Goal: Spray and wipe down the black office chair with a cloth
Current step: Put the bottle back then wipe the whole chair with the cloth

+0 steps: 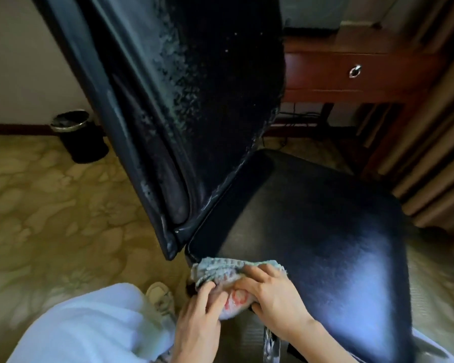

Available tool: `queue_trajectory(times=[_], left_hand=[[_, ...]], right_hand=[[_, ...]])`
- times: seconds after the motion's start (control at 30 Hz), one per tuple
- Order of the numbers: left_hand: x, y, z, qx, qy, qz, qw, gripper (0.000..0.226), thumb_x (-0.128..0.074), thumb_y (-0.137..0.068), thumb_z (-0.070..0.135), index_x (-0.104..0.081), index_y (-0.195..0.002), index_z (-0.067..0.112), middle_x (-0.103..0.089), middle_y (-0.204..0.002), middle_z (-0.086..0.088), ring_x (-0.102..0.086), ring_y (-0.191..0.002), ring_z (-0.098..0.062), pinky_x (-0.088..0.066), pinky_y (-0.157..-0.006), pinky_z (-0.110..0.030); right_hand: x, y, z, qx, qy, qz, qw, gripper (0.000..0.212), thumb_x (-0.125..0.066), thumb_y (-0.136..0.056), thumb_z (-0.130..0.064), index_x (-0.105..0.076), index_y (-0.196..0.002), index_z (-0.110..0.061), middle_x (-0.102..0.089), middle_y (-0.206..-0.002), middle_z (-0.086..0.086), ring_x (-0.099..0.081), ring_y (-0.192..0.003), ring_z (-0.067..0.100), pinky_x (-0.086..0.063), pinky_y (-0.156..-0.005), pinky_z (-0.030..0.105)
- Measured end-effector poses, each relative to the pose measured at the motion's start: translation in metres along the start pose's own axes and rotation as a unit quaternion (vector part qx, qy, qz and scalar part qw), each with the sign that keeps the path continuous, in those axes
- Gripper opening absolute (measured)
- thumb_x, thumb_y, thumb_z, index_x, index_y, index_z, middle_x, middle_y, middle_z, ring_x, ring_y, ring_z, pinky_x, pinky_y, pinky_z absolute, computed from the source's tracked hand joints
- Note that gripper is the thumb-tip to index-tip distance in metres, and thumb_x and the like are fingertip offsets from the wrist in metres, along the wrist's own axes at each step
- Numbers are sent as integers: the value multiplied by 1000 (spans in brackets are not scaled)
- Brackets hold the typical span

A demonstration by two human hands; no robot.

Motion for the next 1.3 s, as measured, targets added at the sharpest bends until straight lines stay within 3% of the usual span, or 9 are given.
queue_trajectory(times=[0.1, 0.23, 0.5, 0.7, 0.83, 0.9, 1.0, 1.17, 1.3], left_hand=[[9, -16, 12, -61, -62, -1, 996, 45, -43, -62, 25, -51, -106, 35, -57, -116, 2, -64, -74, -19, -49, -61, -29], [24, -62, 25, -163, -171, 1, 972, 64, -71, -57, 5, -62, -117, 26, -63, -108, -2, -53, -78, -22, -31, -70, -33], [42, -181, 66, -318, -306, -31, 897, 48, -75, -55, 9, -58, -97, 25, -59, -91, -4, -51, -70, -24, -42, -62, -38], [36, -237, 82, -415, -386, -104, 817, 47, -73, -47, 8, -56, -88, 24, -57, -88, -3, -50, -67, -22, -37, -59, -34], [21, -220, 62, -329, -290, -214, 873, 67, -66, -52, 8, -55, -115, 28, -50, -106, 5, -52, -84, -17, -39, -67, -27], [16, -211, 60, -269, -206, -230, 912, 68, -57, -63, 8, -49, -127, 29, -40, -127, 6, -43, -108, -14, -40, -88, -27], [7, -201, 72, -222, -148, -261, 928, 67, -50, -72, 10, -43, -137, 25, -28, -144, 6, -33, -129, -10, -33, -108, -28], [-2, -180, 110, -231, -147, -280, 920, 56, -50, -71, 9, -51, -127, 15, -43, -131, -1, -46, -113, -19, -39, -98, -29], [3, -162, 136, -219, -124, -281, 926, 48, -53, -76, 8, -51, -123, 18, -51, -115, 4, -49, -102, -15, -41, -88, -27]], right_hand=[[2, 11, 13, -33, -11, 13, 999, 58, -82, -53, -40, -57, -105, -50, -63, -114, -19, -62, -89, 8, -55, -68, 22], [6, 10, 32, -95, -40, 74, 992, 56, -81, -54, -28, -59, -102, -45, -64, -112, -17, -61, -86, 10, -54, -66, 21], [19, -21, 77, -202, -118, 240, 942, 46, -79, -59, -11, -64, -97, -32, -64, -103, -9, -60, -80, 18, -55, -60, 32], [10, -31, 93, -228, -114, 223, 941, 39, -78, -59, -31, -63, -95, -33, -62, -92, -7, -55, -72, 17, -46, -61, 29], [6, -32, 93, -225, -83, 212, 947, 34, -81, -50, -20, -67, -80, -26, -60, -79, -2, -55, -68, 22, -45, -55, 34], [5, -26, 96, -235, -84, 201, 947, 35, -82, -50, -19, -67, -81, -25, -59, -82, 1, -56, -73, 25, -47, -59, 39], [10, -3, 103, -241, -71, 172, 952, 33, -78, -63, -23, -66, -94, -27, -60, -96, 2, -56, -88, 28, -47, -73, 43], [28, 44, 115, -217, -45, 149, 964, 37, -54, -88, -20, -53, -123, -28, -48, -130, 1, -43, -117, 29, -33, -99, 45], [41, 63, 122, -210, -80, 123, 966, 39, -54, -89, -24, -50, -126, -37, -45, -135, -4, -40, -122, 23, -28, -104, 40]])
Point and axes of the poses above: each hand's wrist, its own y-axis away from the middle knuckle, its own x-axis out of the back of the hand, z = x × y, the point moved 1 cm from there along -y, towards the middle knuckle
